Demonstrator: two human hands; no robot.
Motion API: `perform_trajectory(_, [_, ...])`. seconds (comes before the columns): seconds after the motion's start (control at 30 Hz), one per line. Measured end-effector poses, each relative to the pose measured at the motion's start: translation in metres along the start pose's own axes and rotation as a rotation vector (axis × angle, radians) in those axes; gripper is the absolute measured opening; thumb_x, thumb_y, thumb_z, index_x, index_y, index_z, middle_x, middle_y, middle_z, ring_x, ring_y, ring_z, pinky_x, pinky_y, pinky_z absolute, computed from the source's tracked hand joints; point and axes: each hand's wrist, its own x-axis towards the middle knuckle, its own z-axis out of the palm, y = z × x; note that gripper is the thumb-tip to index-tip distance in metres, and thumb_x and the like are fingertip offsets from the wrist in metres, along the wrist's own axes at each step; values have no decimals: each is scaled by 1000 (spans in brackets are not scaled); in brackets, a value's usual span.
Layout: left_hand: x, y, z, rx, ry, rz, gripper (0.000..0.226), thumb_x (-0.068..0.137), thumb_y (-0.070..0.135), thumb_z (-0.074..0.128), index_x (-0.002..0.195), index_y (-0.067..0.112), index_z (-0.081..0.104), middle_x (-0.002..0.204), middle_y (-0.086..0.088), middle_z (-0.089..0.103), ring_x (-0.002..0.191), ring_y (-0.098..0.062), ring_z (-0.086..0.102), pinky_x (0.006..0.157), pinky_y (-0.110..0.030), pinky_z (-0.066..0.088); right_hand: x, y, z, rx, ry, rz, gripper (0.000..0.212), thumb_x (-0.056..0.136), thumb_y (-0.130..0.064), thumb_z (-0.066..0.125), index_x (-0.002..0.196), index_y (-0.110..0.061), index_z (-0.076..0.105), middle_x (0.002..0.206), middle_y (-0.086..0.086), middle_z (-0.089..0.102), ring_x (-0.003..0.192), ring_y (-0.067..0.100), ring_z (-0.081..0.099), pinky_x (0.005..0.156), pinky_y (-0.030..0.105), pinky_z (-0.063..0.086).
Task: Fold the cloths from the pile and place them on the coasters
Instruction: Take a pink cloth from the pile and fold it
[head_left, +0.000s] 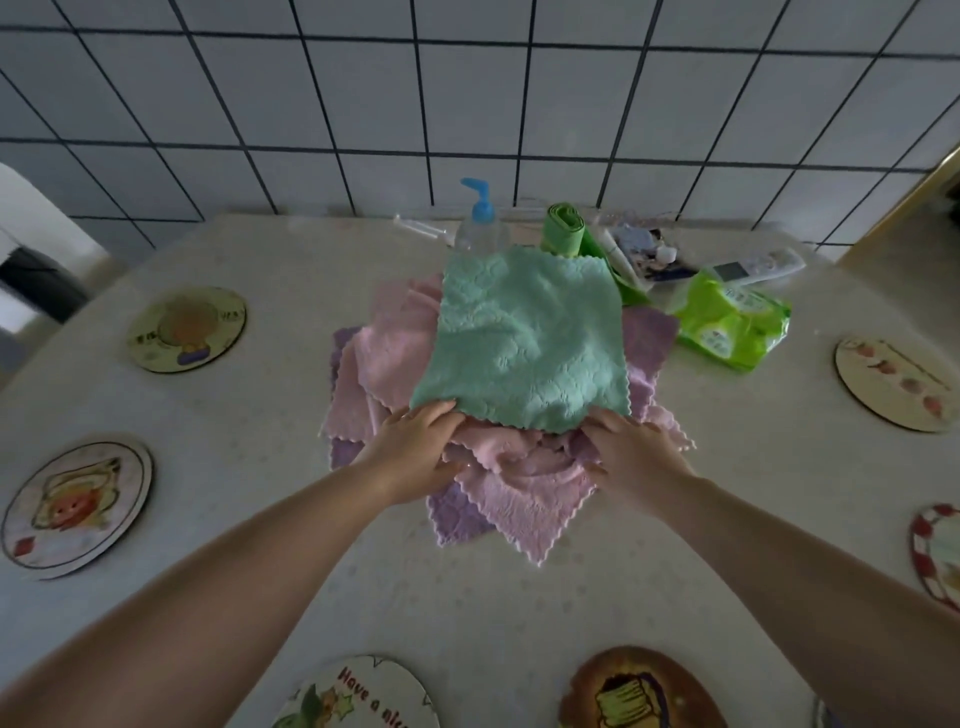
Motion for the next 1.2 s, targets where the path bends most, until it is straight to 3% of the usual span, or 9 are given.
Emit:
perform_trajectory(0.27, [4,-5,-4,-19,89,0,60,90,46,48,138,10,40,148,-4,32,134,-22,34,113,-39,24,2,10,-3,52,28,32,48,82,-34,55,129,-25,52,131,-6,50,118,19,51,98,36,40])
perform_trajectory(0.5, [2,-3,-47,-96,216,-17,43,94,23,46,134,11,46,140,0,40,122,-23,46,99,-36,41,-7,25,-41,88,248,63,39,83,-25,58,121,-19,60,122,3,55,105,27,56,96,34,39])
perform_trajectory(0.63, [-7,7,-87,-93,335,-11,50,88,15,55,136,26,44,136,2,42,110,-18,54,87,-37,49,-21,24,-84,70,383,35,39,85,-25,59,124,-19,58,121,2,56,105,24,56,98,37,42])
perform_trajectory(0.83, [-32,21,-162,-197,647,-73,30,87,16,58,116,12,61,123,1,54,102,-22,58,85,-36,48,-55,20,-162,55,606,-16,35,83,-16,63,118,-11,63,117,6,60,111,29,54,100,37,37])
perform_trajectory(0.97, [-61,26,-205,-145,737,4,7,86,17,56,92,16,59,98,1,56,83,-25,59,72,-40,50,-82,25,-207,80,726,-31,21,85,-15,61,105,-14,68,106,4,63,103,27,59,93,35,40])
perform_trajectory(1.07, [-82,32,-230,-116,755,-21,5,89,21,54,94,19,52,94,4,56,80,-18,54,68,-33,45,-103,25,-231,75,756,-15,16,87,-17,57,102,-18,64,101,1,63,95,24,61,83,34,41])
perform_trajectory(1.2, [-101,42,-249,-99,838,-52,13,91,26,53,97,21,63,93,8,58,83,-12,52,66,-28,41,-120,23,-245,49,732,23,23,90,-25,53,112,-20,60,103,2,62,96,25,59,81,32,41])
